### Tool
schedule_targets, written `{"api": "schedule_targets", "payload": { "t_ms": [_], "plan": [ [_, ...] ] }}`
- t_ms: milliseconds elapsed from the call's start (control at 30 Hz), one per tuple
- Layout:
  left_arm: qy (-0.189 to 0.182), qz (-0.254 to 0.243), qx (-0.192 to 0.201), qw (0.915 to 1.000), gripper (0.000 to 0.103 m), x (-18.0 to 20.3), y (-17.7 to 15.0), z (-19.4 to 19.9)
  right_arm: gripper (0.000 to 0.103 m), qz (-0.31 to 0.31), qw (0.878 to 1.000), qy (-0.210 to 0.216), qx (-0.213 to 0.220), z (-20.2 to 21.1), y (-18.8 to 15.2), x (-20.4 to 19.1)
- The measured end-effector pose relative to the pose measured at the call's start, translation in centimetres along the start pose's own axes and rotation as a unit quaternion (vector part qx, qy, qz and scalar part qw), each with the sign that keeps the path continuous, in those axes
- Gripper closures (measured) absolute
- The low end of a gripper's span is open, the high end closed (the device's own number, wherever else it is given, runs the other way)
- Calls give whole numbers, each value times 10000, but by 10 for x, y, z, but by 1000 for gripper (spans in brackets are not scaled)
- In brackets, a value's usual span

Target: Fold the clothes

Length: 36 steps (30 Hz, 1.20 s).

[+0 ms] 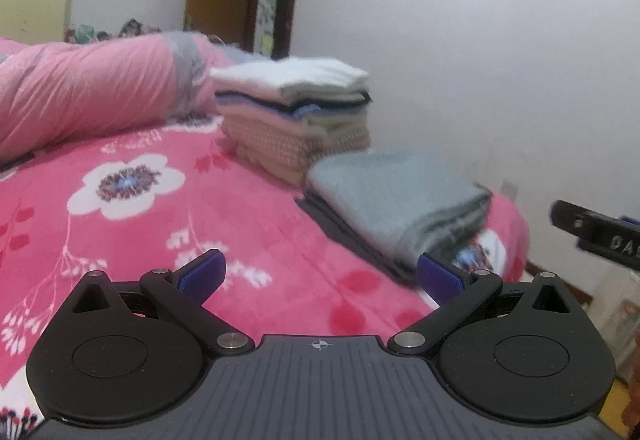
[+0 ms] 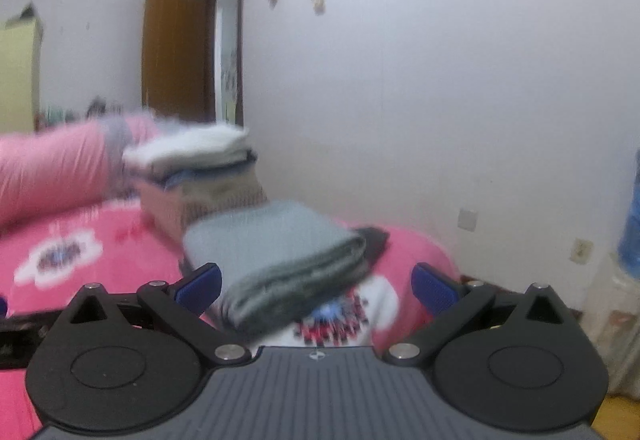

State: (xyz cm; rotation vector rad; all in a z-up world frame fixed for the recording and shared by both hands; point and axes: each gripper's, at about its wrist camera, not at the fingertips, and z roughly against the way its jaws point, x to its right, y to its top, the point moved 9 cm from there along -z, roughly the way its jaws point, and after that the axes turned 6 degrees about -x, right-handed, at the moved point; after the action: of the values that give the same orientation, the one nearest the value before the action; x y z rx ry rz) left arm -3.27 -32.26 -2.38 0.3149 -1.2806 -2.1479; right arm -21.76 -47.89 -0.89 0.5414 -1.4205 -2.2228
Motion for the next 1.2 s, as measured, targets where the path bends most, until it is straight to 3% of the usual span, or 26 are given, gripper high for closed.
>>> {"api": "schedule_targets", "payload": {
  "t_ms": [100, 233, 367, 433, 500, 567, 667, 900, 1100, 1167, 1200],
  "plan": [
    [58, -7, 107, 9999, 0, -9, 6, -21, 0, -395, 9986, 320, -145, -26, -7, 7],
    [-56, 74, 30, 10000, 2, -16, 15, -60, 8, -713, 9923, 808, -620, -66, -25, 6],
    [-258, 269, 32, 9993, 9, -17, 22, -96, 27, -803, 9893, 979, -721, -105, -32, 3],
    [-397, 239, 57, 9989, 23, -12, 23, -109, 39, -653, 9906, 954, -727, -125, -35, -2],
    [-589, 79, 55, 9982, 29, -2, 23, -119, 49, -525, 9914, 934, -757, -142, -41, -5],
    [-818, -157, 69, 9965, 41, 11, 23, -128, 73, -456, 9909, 981, -803, -155, -48, -6],
    [-1156, -510, 30, 9920, 50, 35, 21, -138, 87, -392, 9895, 1130, -815, -173, -54, -9],
    [-1602, -1398, -135, 9770, 60, 88, 11, -160, 90, -315, 9865, 1479, -631, -197, -55, -8],
    [-1394, -1866, -291, 9721, 69, 108, -2, -185, 90, -384, 9835, 1688, -519, -194, -56, 1],
    [-1321, -1881, -236, 9729, 75, 110, -2, -185, 90, -397, 9819, 1791, -480, -193, -56, 3],
    [-1286, -1866, -214, 9737, 84, 110, -2, -186, 90, -396, 9806, 1867, -458, -192, -56, 3]
  ]
}}
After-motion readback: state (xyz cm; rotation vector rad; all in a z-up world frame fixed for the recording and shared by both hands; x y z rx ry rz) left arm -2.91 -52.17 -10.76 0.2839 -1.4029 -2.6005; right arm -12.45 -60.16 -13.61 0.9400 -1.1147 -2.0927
